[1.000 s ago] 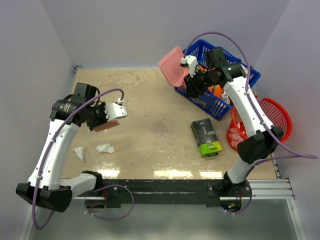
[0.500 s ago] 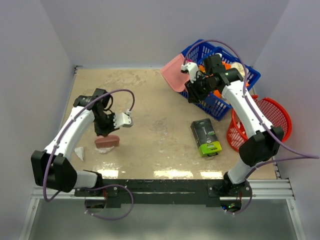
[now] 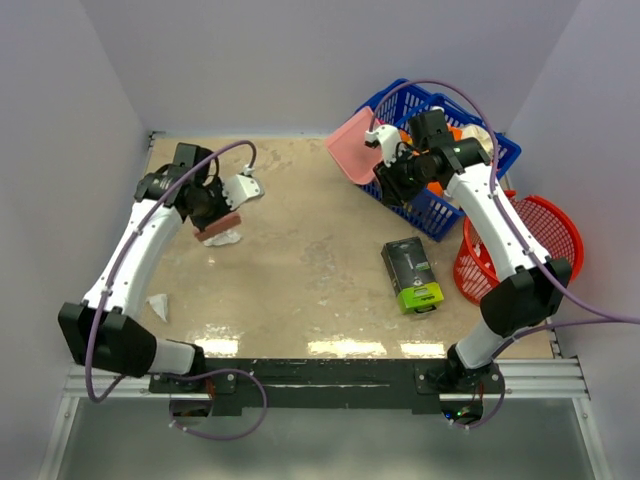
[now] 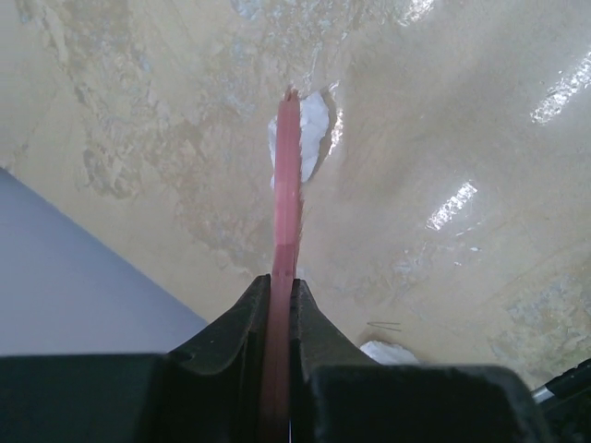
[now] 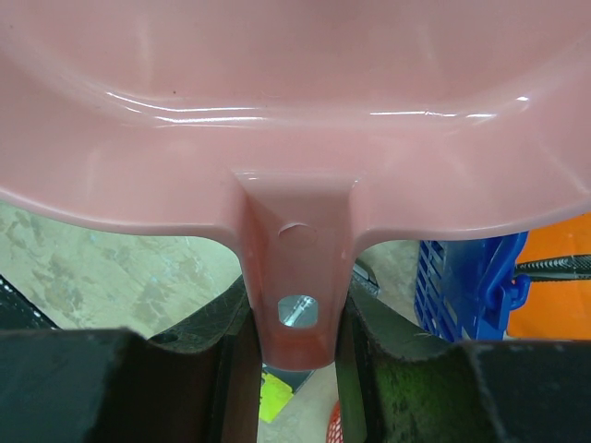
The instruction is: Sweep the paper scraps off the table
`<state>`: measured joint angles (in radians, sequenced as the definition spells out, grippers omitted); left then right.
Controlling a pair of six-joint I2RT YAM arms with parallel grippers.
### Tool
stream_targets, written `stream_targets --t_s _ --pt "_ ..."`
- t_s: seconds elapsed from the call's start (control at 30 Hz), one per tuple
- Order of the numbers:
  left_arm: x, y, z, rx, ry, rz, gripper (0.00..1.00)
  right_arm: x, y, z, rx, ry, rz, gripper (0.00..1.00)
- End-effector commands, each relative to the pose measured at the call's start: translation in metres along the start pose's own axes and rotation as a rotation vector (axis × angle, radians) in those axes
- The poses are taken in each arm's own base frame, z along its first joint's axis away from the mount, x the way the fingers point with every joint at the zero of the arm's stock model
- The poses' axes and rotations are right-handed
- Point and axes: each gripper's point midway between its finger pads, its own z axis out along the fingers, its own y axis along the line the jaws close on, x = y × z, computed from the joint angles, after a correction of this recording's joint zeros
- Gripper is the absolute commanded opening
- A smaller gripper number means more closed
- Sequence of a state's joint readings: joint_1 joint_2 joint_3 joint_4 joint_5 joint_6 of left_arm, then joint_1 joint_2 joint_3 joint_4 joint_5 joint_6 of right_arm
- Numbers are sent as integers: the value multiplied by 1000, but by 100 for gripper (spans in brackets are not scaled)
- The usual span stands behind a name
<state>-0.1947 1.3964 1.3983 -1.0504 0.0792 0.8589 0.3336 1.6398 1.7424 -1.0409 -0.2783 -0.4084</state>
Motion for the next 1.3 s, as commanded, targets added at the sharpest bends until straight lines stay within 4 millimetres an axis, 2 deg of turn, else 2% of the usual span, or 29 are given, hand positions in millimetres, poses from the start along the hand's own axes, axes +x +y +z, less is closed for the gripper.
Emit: stream_targets --t_s 0.0,0.13,0.17,0.23,0.27,0.3,0.33,0.37,0.5,0.63,0.8,0.9,0.93,1.0,1.03,1.07,1.17,1.27 --pt "22 -2 -32 -149 27 -180 0 -5 0 -2 2 -13 -11 0" --pt "68 10 -48 -356 217 -306 0 -11 3 11 -37 -3 3 0" --pt "89 12 -55 -424 317 -321 0 -11 5 15 -46 5 1 0" --pt "108 14 -64 -490 383 -392 0 -10 8 25 -59 24 -5 0" --pt "127 17 -72 -513 429 -455 0 -10 10 28 -66 32 -8 0" --pt "136 17 -75 -519 451 -493 0 -10 11 31 -71 37 -9 0" --pt "147 16 -77 -520 479 -538 0 -10 15 37 -82 49 -16 0" --pt "165 10 -81 -502 536 -591 0 -9 18 40 -89 58 -18 0" --pt "185 -20 -63 -348 585 -693 0 -10 28 48 -105 83 -46 0" --pt "180 -48 -34 -176 525 -738 0 -13 40 53 -108 101 -92 0" --pt "161 -51 -5 -65 419 -755 0 -18 47 58 -92 104 -136 0" --pt "127 -50 9 88 296 -798 0 -17 51 58 -81 112 -167 0" --pt "105 -51 14 169 199 -817 0 -11 49 59 -62 133 -174 0" --pt "80 -45 19 265 112 -836 0 -4 48 60 -52 156 -193 0" --pt "61 -45 20 336 31 -840 0 -1 47 59 -51 165 -197 0" --pt "51 -37 20 351 -1 -847 0 1 47 58 -47 176 -205 0" --pt "32 -25 15 385 -73 -859 0 5 45 53 -35 179 -222 0" --pt "30 -19 6 374 -76 -822 0 9 47 48 -33 174 -225 0"
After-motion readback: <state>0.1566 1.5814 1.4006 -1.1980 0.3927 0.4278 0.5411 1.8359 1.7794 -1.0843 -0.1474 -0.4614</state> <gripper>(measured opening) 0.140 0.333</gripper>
